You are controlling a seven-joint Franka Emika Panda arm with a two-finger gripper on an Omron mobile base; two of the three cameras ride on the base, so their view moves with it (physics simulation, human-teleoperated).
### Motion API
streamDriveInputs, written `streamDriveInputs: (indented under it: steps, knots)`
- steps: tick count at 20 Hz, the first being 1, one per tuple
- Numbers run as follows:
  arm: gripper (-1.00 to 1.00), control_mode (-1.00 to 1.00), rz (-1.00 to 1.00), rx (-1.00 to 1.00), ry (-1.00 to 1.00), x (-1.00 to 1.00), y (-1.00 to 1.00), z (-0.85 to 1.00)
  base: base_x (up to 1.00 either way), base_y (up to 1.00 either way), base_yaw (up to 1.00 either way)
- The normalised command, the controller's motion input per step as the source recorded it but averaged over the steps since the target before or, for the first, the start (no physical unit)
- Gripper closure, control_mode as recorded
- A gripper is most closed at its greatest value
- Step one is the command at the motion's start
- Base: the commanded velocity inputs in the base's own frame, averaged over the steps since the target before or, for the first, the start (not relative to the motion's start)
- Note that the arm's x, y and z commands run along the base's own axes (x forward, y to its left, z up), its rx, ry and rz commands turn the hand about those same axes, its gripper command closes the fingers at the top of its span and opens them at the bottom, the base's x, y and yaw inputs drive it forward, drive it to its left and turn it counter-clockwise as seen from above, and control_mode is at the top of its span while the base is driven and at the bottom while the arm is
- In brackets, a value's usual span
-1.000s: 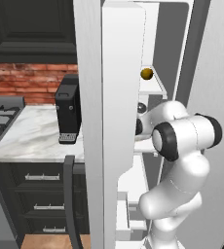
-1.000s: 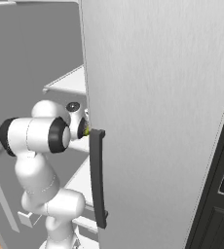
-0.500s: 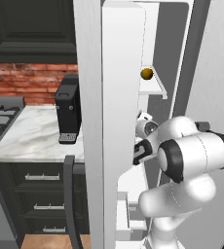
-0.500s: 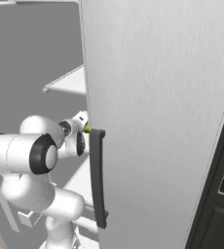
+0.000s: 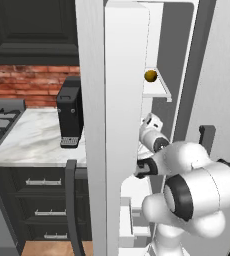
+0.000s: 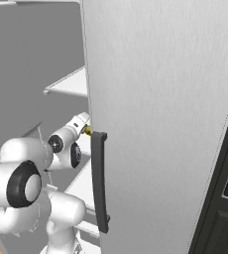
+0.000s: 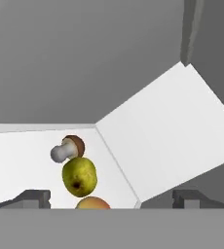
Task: Take the pear and lemon from the highest rack and move them to the second highest rack where the mushroom and mango are located, to maximize freezer space. Close the freezer door after rearranging.
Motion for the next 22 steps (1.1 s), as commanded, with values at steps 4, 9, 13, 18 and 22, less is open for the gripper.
streamDriveInputs:
  steps: [4,9,13,18,22]
  knots:
    - [-1.0,-1.0,-0.15,0.02,0.0,-0.31,0.0,0.85,0.0,0.0,0.0]
    - [-1.0,-1.0,-0.2,0.04,0.02,-0.31,0.0,0.86,0.0,0.0,0.0]
    - [-1.0,-1.0,-0.21,0.06,0.01,-0.39,0.0,0.87,0.0,0.0,0.0]
    - [-1.0,-1.0,-0.23,0.09,0.02,-0.42,0.0,0.85,0.0,0.0,0.0]
    - [-1.0,-1.0,-0.27,0.18,0.15,-0.12,0.0,0.63,0.0,0.0,0.0]
